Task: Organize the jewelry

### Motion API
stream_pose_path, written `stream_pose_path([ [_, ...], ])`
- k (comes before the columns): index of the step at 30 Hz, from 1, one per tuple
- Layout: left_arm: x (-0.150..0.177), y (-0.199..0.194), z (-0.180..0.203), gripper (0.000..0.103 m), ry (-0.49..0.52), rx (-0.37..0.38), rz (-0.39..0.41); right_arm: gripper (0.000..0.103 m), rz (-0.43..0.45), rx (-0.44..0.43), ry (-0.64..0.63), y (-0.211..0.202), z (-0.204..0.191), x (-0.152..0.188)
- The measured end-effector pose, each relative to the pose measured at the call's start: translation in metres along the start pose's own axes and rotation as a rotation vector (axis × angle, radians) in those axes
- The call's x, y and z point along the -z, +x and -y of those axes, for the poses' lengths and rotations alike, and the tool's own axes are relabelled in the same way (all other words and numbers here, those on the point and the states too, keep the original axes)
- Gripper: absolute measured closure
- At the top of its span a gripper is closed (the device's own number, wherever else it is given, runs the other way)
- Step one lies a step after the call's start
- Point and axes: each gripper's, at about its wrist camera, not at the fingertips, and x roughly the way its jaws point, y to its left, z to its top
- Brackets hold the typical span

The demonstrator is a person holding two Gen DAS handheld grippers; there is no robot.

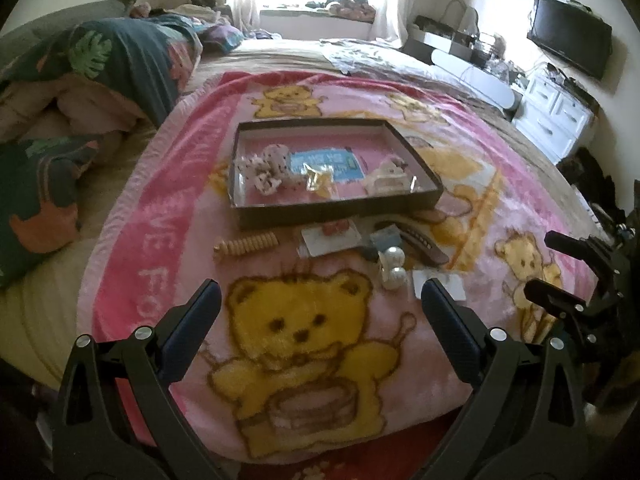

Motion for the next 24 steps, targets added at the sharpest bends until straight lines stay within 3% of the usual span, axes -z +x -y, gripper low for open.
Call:
stream_pose_path([
  [14,0.022,0.043,0.020,0.009,0.057,0.036,-0.095,0.004,-0.061,0.017,0.050,0.027,0.024,0.004],
  [24,0.021,0.077,0.027,0.009,0.053,0.078,-0.141,0.004,-0.109,0.020,0.069,0.052,0.042,-0.003],
])
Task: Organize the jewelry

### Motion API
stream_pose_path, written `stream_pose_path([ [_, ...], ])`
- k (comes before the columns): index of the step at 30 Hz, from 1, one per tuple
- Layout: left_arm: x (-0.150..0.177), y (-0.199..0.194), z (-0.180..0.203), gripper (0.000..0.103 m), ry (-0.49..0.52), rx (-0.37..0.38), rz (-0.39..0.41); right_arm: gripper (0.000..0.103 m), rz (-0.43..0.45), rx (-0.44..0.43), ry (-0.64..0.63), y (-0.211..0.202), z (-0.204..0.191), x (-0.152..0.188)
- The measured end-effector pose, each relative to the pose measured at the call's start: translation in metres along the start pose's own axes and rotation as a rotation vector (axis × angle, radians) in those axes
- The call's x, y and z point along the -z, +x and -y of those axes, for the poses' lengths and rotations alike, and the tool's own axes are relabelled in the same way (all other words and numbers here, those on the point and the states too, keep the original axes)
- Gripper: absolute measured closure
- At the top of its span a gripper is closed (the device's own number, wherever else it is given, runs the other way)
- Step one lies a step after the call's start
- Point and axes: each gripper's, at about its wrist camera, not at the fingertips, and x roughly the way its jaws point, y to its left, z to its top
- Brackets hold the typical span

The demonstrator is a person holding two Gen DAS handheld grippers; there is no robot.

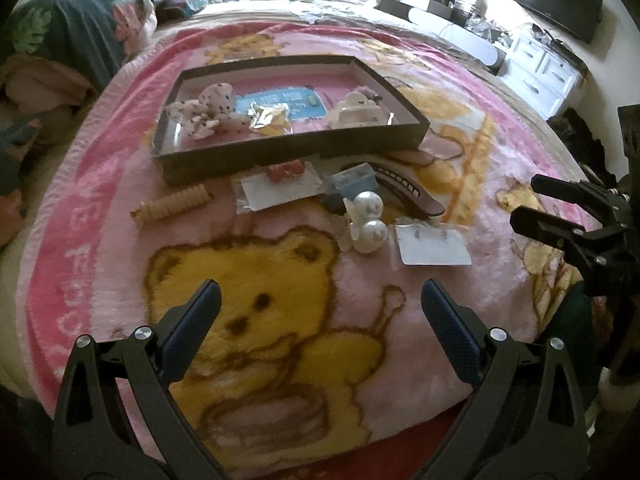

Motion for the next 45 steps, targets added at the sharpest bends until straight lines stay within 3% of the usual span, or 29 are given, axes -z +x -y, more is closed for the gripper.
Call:
stream_pose_path([
  [5,-0.008,0.013,0.000,0.009,-0.008,0.017,-0.009,0.004,-0.015,-0.002,-0.017,0.010,0.002,-0.010],
  [12,-0.023,0.033,0.002,0.016,-0.027,0.059,-0.023,0.005,-0.039,-0.081,-0.005,0.031,0.008,-0.026],
  [14,-0.027,0.040,0.003,0.026,-0.032,0.070,-0.032,0.005,-0.051,-0.081,0.007,0.037,0.011,-0.029],
  [20,-0.034,0.063,0.000,0.041,-0.079,0.125,-0.081,0.014,-0.080,-0.081,-0.011,0.051,0.011,-0.033],
  [23,-0.035,0.074,-0.003,0.044,-0.096,0.143,-0.104,0.018,-0.099,-0.109,-0.011,0.059,0.011,-0.035],
  [28,-0.036,0.080,-0.005,0.051,-0.093,0.163,-0.108,0.028,-0.141,-0.174,-0.004,0.075,0.009,-0.040],
  [32,-0.036,0.078,-0.013,0.074,-0.095,0.190,-0.100,0.037,-0.180,-0.230,-0.007,0.091,0.002,-0.045],
  [38,-0.033,0.072,-0.032,0.074,-0.138,0.196,-0.091,0.052,-0.233,-0.241,-0.033,0.112,-0.006,-0.047],
  [43,-0.030,0.065,-0.043,0.074,-0.151,0.176,-0.080,0.072,-0.231,-0.216,-0.061,0.118,-0.010,-0.046],
  [45,-0.029,0.061,-0.048,0.074,-0.163,0.174,-0.076,0.072,-0.227,-0.214,-0.062,0.117,-0.008,-0.046],
])
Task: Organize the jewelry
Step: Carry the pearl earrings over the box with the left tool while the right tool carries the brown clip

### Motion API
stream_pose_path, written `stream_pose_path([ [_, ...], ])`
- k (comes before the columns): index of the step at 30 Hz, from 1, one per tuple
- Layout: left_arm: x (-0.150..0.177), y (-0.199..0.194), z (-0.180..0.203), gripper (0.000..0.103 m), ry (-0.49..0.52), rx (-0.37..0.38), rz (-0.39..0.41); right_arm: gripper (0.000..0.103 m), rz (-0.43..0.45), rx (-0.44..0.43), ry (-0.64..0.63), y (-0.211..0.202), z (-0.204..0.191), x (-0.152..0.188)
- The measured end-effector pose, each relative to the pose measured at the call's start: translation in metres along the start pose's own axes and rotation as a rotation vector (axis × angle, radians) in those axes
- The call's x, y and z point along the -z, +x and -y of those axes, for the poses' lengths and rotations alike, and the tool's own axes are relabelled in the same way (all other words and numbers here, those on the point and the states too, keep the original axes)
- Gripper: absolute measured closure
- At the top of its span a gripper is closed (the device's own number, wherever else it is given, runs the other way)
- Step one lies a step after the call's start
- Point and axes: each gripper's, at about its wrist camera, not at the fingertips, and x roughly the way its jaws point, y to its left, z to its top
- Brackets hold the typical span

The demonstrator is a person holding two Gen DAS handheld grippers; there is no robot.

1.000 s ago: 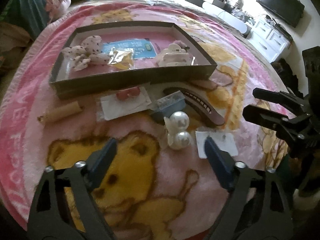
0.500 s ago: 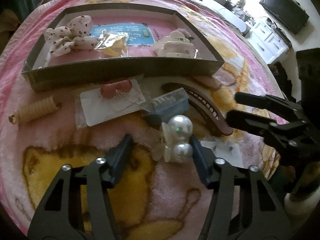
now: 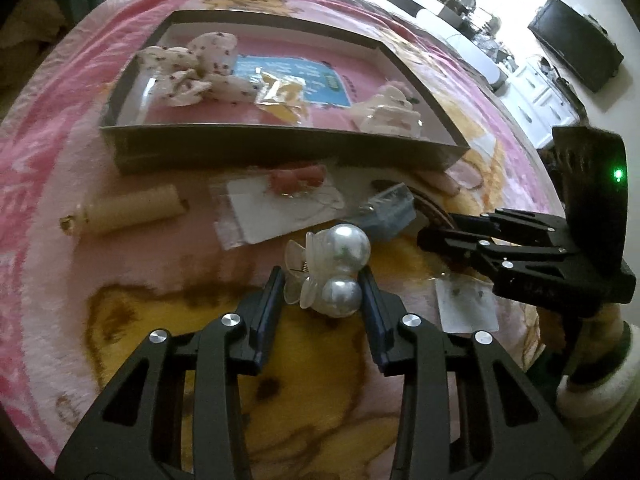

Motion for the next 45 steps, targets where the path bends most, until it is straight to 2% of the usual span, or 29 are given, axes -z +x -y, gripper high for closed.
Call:
stream_pose_path([
  [8,0.005,-0.020,-0.016,0.074,-0.017,-0.035,0.037,0.072,0.072,0.065,0.045,-0.022,0.008,0.012],
  [15,0.007,-0.043,-0.034,0.074,-0.045,-0.067,0.083,0.072,0.185,0.109,0.119,-0.060,0.020,0.021],
  [21,0.002,-0.070,-0.040,0.074,-0.054,-0.074,0.154,0.073,0.274,0.134,0.129,-0.088,0.014,0.023],
  [33,-0.028,-0.105,-0.037,0.074,-0.047,-0.058,0.249,0.072,0.385,0.131,0.121,-0.119,-0.003,-0.005],
  [45,-0.066,-0.117,-0.022,0.074,-0.003,-0.071,0.305,0.072,0.433,0.110,0.083,-0.124,-0.021,-0.036],
])
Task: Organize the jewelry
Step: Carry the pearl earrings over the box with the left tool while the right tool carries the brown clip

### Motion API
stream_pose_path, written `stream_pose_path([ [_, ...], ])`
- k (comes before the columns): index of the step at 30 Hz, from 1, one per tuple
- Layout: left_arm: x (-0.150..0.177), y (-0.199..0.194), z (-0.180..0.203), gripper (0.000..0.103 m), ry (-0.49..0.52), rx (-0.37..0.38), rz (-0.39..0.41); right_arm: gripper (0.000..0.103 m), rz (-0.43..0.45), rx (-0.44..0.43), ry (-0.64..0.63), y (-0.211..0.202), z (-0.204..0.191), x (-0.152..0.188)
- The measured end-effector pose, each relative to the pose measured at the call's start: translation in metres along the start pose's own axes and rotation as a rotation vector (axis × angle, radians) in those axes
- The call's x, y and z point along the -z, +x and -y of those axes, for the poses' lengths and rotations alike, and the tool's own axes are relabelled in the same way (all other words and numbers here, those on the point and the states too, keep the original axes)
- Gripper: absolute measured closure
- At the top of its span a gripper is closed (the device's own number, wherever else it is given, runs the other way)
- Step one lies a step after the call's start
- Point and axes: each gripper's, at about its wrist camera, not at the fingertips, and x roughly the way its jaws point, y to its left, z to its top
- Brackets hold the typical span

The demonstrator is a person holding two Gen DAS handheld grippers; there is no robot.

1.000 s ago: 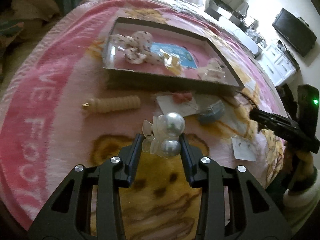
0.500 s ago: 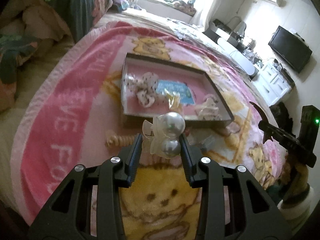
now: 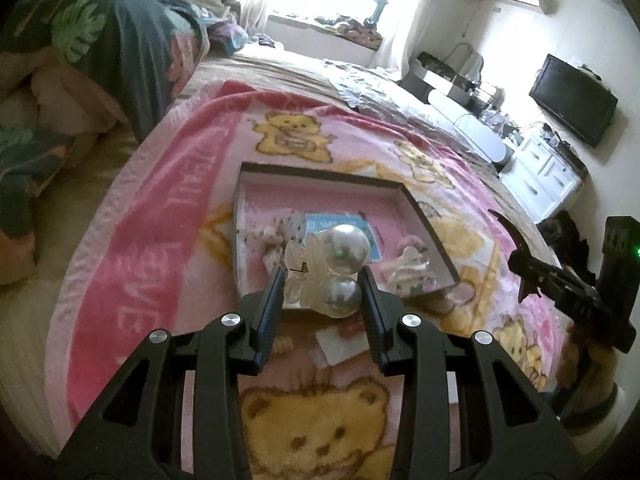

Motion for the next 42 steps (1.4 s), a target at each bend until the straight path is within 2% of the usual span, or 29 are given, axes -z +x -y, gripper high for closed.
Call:
stream_pose_path([
  [15,-0.040,0.036,0.036,0.074,0.056,0.018,-0.002,0.072,0.027,-0.007,-0.038,0.021,0.001,-0.040],
  [18,-0.044,0.044,0.048,0.074,0.104,-0.016,0.008,0.072,0.026,0.005,-0.053,0.028,0.004,-0.046],
  [20,-0.047,0.052,0.052,0.074,0.112,-0.010,-0.004,0.072,0.022,0.015,-0.064,0.033,0.006,-0.047],
  [28,-0.049,0.091,0.059,0.074,0.128,-0.026,-0.060,0.072,-0.023,0.032,-0.046,0.057,0.027,-0.036],
  [35,-0.046,0.121,0.069,0.074,0.143,-0.033,-0.096,0.072,-0.063,0.109,-0.052,0.075,0.042,-0.021],
  [42,-0.042,0.140,0.074,0.074,0.153,-0.040,-0.121,0.072,-0.104,0.109,-0.010,0.088,0.059,-0.011],
])
